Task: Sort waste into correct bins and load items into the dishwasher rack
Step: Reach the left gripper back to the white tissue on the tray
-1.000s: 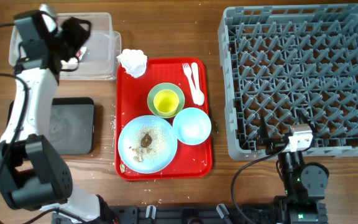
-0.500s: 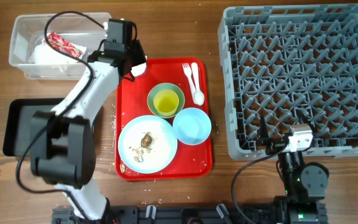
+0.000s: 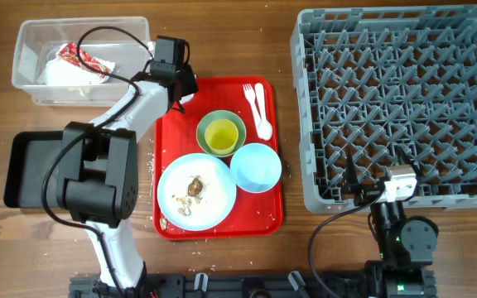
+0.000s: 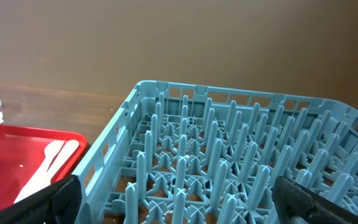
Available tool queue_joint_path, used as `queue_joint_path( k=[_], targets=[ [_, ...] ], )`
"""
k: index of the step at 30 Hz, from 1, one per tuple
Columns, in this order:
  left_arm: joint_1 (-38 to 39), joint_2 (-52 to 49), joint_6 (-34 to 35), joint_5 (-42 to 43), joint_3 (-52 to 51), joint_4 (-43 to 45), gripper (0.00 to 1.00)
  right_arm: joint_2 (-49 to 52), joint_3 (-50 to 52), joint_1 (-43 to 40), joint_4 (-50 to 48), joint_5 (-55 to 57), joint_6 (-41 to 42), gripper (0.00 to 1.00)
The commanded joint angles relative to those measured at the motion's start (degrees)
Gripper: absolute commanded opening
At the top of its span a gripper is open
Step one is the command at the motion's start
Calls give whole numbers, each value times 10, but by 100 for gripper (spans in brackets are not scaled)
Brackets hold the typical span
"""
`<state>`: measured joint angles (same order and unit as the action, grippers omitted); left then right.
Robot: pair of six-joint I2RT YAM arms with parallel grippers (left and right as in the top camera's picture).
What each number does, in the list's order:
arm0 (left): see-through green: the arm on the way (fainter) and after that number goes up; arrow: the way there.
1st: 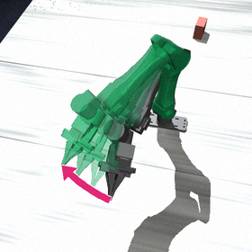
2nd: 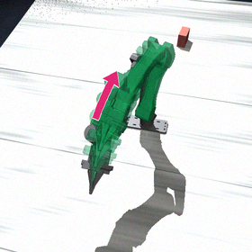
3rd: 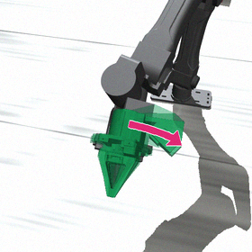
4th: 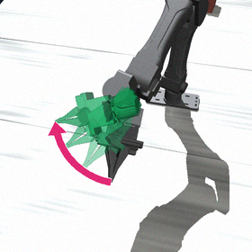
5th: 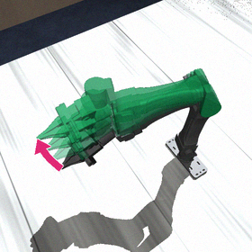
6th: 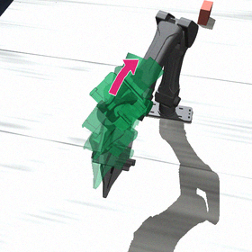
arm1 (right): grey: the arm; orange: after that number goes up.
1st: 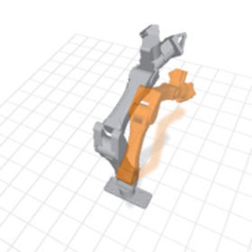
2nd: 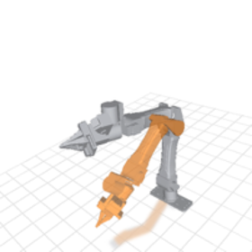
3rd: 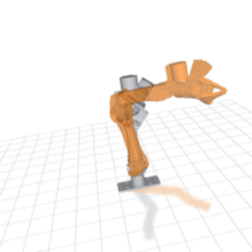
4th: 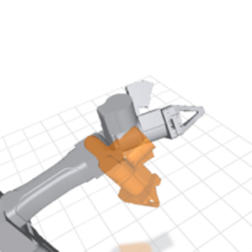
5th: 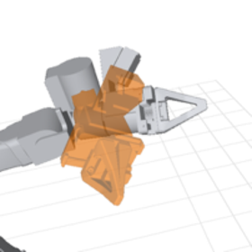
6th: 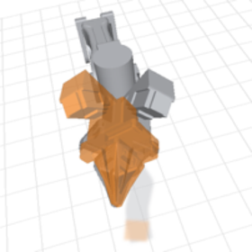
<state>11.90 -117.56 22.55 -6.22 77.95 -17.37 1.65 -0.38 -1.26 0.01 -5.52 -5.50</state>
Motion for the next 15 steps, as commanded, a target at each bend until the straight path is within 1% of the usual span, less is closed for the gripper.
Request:
queue_joint_path(
  k=[1, 6, 9, 12, 14, 15],
  targets=[
    [3, -17, -7, -14, 0, -12, 46, -3, 1, 3, -2, 5, -5, 100],
    [5, -40, 4, -13, 0, -28, 46, -3, 1, 3, -2, 5, -5, 100],
    [11, -40, 4, -13, 0, -31, 42, -3, 1, 3, -2, 5, -5, 99],
    [21, -40, 4, -13, 0, -32, 26, -3, 1, 3, -2, 5, -5, 100],
    [29, -35, 4, -13, 0, -33, 7, -3, 1, 3, -2, 5, -5, 100],
    [33, -31, 4, -13, 1, -33, 4, -3, 1, 3, -2, 5, -5, 100]
  ],
)
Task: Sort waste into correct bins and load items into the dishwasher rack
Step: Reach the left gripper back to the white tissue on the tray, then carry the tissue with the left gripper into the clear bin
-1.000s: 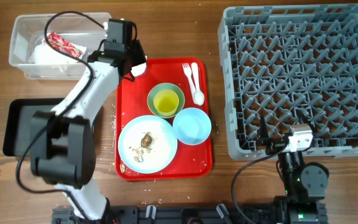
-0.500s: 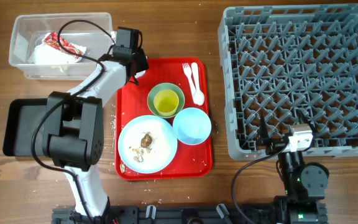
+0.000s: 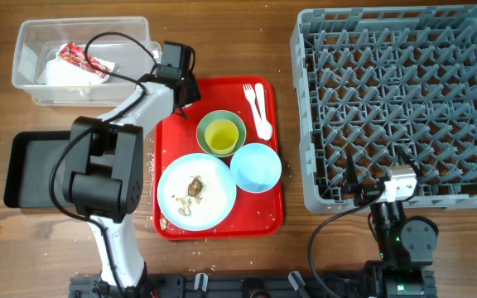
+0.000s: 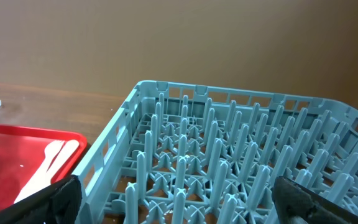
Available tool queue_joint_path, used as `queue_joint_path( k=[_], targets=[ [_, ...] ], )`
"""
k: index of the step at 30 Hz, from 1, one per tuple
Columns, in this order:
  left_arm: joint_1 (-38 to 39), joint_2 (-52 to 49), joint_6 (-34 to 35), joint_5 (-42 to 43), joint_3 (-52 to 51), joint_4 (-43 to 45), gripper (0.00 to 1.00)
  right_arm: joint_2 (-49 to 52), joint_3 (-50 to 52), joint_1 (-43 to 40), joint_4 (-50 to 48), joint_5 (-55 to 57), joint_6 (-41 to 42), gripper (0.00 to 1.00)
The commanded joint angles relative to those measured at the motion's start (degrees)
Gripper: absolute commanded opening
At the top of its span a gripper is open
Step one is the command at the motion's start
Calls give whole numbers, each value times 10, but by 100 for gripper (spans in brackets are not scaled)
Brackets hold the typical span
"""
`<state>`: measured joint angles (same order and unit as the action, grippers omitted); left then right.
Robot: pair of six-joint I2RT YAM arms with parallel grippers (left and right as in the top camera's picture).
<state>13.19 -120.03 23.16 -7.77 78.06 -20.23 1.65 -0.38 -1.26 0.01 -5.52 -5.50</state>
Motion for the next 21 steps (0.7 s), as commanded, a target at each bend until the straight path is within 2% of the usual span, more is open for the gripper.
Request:
queue_joint_path(
  k=[1, 7, 10, 12, 17, 18, 21],
  targets=[
    [25, 4, -2, 2, 0, -4, 4, -3, 1, 3, -2, 5, -5, 100],
    [26, 110, 9, -2, 0, 3, 4, -3, 1, 3, -2, 5, -5, 100],
    [11, 170, 49, -50, 0, 19, 4, -3, 1, 3, -2, 5, -5, 100],
    [-14, 210, 60, -90, 0, 44, 4, -3, 1, 3, -2, 5, -5, 100],
    [-97, 206, 68, -90, -1, 81, 4, -3, 1, 3, -2, 5, -5, 100],
    [-113, 200, 78, -90, -1, 83, 6, -3, 1, 3, -2, 5, -5, 100],
    [-163, 178, 95, -67, -1, 92, 20, -3, 1, 3, -2, 5, -5, 100]
  ],
)
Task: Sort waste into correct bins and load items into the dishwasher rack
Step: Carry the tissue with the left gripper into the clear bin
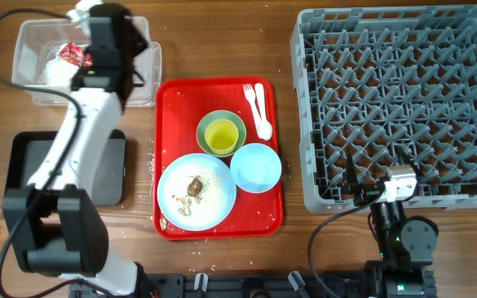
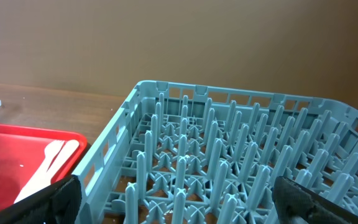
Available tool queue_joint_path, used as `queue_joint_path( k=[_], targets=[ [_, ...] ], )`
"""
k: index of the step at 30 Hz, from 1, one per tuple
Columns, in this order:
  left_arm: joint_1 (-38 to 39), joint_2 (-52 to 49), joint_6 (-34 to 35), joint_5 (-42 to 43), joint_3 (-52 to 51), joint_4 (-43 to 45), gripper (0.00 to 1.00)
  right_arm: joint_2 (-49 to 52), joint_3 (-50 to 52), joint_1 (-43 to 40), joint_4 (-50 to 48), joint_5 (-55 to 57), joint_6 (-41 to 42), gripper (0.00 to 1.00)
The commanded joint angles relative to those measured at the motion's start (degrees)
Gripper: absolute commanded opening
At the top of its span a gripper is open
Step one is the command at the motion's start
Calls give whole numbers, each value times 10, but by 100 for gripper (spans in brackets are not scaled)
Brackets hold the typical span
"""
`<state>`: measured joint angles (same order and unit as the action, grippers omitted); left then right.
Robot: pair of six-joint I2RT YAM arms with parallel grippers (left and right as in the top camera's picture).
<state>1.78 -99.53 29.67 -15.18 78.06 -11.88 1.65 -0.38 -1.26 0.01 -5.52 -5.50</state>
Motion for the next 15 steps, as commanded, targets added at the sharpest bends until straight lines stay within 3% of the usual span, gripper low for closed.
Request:
queue_joint_path(
  k=[1, 2, 6, 12, 15],
  targets=[
    [-64, -33, 30, 22, -1, 9, 32, -3, 1, 3, -2, 5, -5, 100],
    [-78, -38, 30, 41, -1, 10, 55, -3, 1, 3, -2, 5, -5, 100],
    [-99, -43, 30, 88, -1, 10, 73, -3, 1, 3, -2, 5, -5, 100],
    [-95, 19, 30, 155, 0, -17, 74, -3, 1, 3, -2, 5, -5, 100],
    [-95, 95, 29, 192, 0, -83, 79, -3, 1, 3, -2, 5, -5, 100]
  ],
)
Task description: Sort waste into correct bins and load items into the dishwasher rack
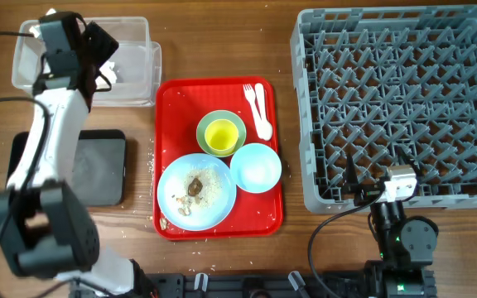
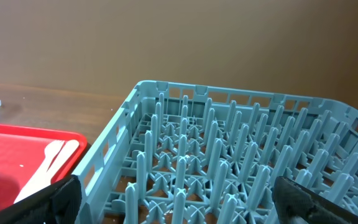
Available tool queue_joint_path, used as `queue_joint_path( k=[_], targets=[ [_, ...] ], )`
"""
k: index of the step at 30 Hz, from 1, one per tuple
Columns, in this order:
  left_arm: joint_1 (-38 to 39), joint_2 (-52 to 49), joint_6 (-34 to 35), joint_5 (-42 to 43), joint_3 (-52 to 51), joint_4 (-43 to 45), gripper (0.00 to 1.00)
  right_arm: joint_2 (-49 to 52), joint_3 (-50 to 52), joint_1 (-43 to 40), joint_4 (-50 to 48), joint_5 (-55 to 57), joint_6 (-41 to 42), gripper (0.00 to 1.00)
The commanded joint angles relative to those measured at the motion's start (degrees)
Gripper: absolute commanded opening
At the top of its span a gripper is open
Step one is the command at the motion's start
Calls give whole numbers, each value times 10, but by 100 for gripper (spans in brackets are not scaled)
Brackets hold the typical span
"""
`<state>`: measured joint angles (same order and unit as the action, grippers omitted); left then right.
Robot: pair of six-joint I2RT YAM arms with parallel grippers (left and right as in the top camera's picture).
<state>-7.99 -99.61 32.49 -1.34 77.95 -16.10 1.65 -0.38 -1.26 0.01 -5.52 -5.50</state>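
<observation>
My left gripper (image 1: 99,48) hangs over the clear waste bin (image 1: 135,79) at the back left; I cannot tell how its jaws stand, and the arm hides most of the bin's contents. A bit of white (image 1: 111,69) shows in the bin. The red tray (image 1: 172,103) holds a green bowl (image 1: 220,135), a blue bowl (image 1: 256,167), a plate (image 1: 196,190) with food scraps, and a white fork and spoon (image 1: 257,103). My right gripper (image 2: 185,208) rests open at the near edge of the grey dishwasher rack (image 1: 400,99), with nothing in it.
A black bin (image 1: 98,170) lies left of the tray, partly under my left arm. Crumbs dot the wood beside the tray's left edge. The rack's pegs (image 2: 210,155) stand directly in front of my right gripper, with the tray's corner (image 2: 36,140) to its left.
My left gripper has moved further left over the clear bin, and the arm now covers the bin's left part. The right arm and the tray's items are unchanged.
My left gripper was at the tray's back-left corner, and something white showed there in the right wrist view. Later it was over the clear bin and that corner was bare. Now it is further left over the bin. The right arm stayed parked.
</observation>
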Motion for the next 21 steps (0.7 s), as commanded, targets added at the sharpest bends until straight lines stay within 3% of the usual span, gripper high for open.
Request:
queue_joint_path(
  k=[1, 2, 11, 17, 21],
  targets=[
    [1, 129, 1, 45, 0, -86, 86, -3, 1, 3, -2, 5, -5, 100],
    [-1, 154, 1, 35, 0, -127, 100, -3, 1, 3, -2, 5, -5, 100],
    [-30, 289, 1, -5, 0, -417, 100, -3, 1, 3, -2, 5, -5, 100],
    [-31, 292, 0, -10, 0, -519, 100, -3, 1, 3, -2, 5, -5, 100],
    [-50, 292, -1, -61, 0, -516, 100, -3, 1, 3, -2, 5, -5, 100]
  ],
)
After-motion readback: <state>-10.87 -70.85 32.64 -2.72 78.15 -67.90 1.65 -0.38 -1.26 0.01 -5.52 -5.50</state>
